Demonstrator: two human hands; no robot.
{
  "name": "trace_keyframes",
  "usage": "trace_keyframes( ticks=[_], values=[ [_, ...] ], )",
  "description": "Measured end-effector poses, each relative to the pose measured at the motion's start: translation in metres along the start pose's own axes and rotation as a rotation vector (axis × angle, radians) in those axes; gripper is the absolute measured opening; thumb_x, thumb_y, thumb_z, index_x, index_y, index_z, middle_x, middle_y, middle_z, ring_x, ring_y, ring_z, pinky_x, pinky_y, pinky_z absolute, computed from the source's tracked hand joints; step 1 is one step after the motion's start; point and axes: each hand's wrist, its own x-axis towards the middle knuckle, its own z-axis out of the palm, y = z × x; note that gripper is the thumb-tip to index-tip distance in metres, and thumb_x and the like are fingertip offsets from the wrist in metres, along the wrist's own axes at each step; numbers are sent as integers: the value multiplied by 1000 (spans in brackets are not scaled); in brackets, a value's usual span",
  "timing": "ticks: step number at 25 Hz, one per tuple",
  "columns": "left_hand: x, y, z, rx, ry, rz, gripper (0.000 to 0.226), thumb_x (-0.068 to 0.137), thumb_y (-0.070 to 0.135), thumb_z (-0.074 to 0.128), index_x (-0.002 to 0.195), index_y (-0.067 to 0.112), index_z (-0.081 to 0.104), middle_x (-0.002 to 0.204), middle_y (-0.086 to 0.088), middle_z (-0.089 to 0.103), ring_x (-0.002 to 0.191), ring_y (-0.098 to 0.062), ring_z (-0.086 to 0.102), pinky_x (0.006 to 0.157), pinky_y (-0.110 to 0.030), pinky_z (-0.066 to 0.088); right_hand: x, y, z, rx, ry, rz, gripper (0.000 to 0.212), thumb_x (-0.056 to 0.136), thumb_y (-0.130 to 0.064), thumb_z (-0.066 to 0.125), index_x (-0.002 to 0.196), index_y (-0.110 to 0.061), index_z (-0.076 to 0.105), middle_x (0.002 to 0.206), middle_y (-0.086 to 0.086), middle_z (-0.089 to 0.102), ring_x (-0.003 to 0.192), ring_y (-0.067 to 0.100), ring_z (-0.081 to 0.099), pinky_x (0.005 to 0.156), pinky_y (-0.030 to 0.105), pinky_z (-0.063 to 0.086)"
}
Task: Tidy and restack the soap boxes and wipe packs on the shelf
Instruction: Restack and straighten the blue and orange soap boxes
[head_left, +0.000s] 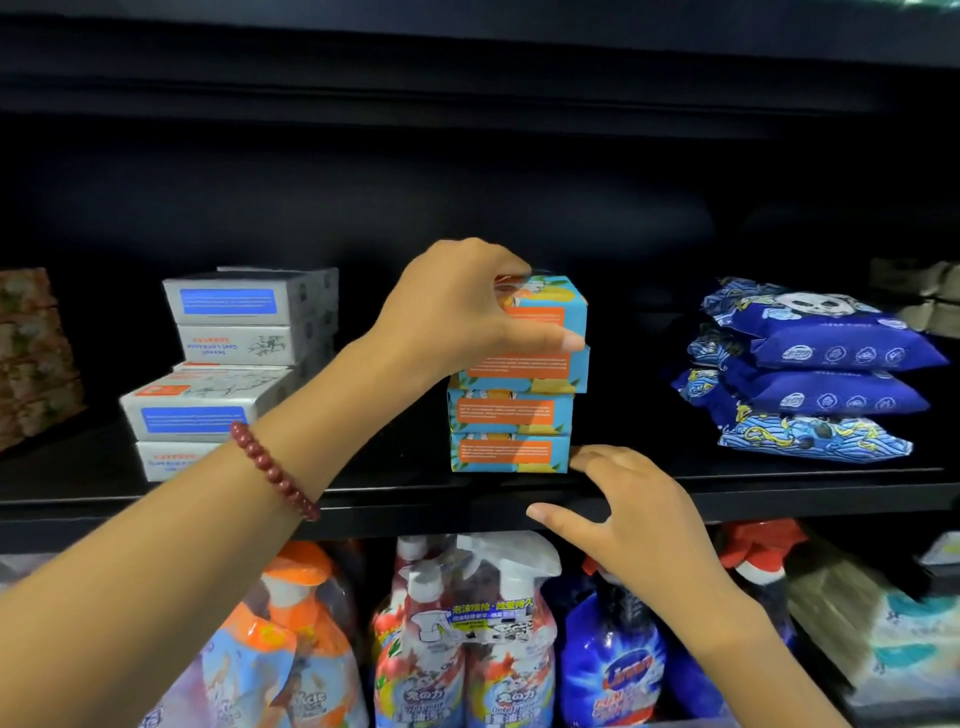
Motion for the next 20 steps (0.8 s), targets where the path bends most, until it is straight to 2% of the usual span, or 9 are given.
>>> trace_keyframes(
  ticks=[2, 5, 7, 10, 13, 16, 18, 20],
  values=[
    [-2, -1, 0, -24, 17, 12, 61, 66, 60, 70, 110, 18, 67, 104, 7, 68, 91, -6, 63, 81, -29, 54, 0, 1, 0, 3, 4, -9, 81, 63, -81, 31, 114, -26, 62, 115, -15, 60, 109, 0, 47, 76, 6, 27],
    [-18, -8, 2, -22, 189, 73, 50, 74, 50, 71, 111, 16, 68, 111, 3, 67, 102, -11, 60, 87, -31, 50, 0, 2, 1, -2, 2, -20, 80, 64, -80, 30, 114, -26, 62, 113, -16, 59, 108, -1, 48, 76, 6, 28],
    [-30, -11, 6, -9, 242, 85, 48, 80, 46, 67, 116, 15, 65, 115, 0, 66, 108, -15, 58, 92, -35, 47, 0, 2, 0, -2, 2, -23, 78, 65, -80, 31, 114, -28, 61, 111, -17, 59, 106, -2, 48, 76, 7, 30],
    [-29, -10, 12, -19, 222, 58, 48, 83, 44, 64, 122, 15, 62, 119, -1, 64, 113, -16, 56, 96, -39, 47, 1, 2, 0, 4, 3, -16, 78, 64, -80, 31, 112, -28, 61, 109, -17, 59, 104, -1, 49, 75, 9, 34],
    [-23, -8, 11, -85, 183, 50, 44, 83, 41, 66, 118, 15, 63, 115, 1, 65, 107, -13, 59, 92, -39, 50, 0, 1, -1, 16, -1, 0, 79, 62, -82, 31, 112, -28, 62, 109, -17, 60, 103, -2, 49, 75, 12, 37],
    [-22, -10, 13, -112, 173, 31, 46, 83, 41, 67, 121, 17, 61, 116, 2, 63, 107, -12, 58, 92, -37, 50, 1, 0, 0, 30, 17, 10, 73, 65, -78, 40, 112, -26, 62, 109, -16, 60, 103, -1, 49, 75, 12, 37],
    [-25, -9, 15, -45, 188, 50, 47, 84, 41, 66, 123, 16, 59, 120, 0, 62, 112, -14, 55, 98, -31, 44, -1, 1, -1, 32, 9, -12, 64, 72, -69, 51, 116, -23, 61, 114, -13, 60, 108, 1, 48, 82, 15, 40],
    [-30, -3, 15, 39, 264, 122, 45, 86, 38, 66, 122, 13, 60, 123, -3, 60, 116, -18, 52, 97, -23, 32, -4, 2, -7, 72, -18, -18, 58, 78, -58, 58, 122, -20, 60, 124, -10, 57, 116, 3, 47, 93, 17, 37]
  ],
)
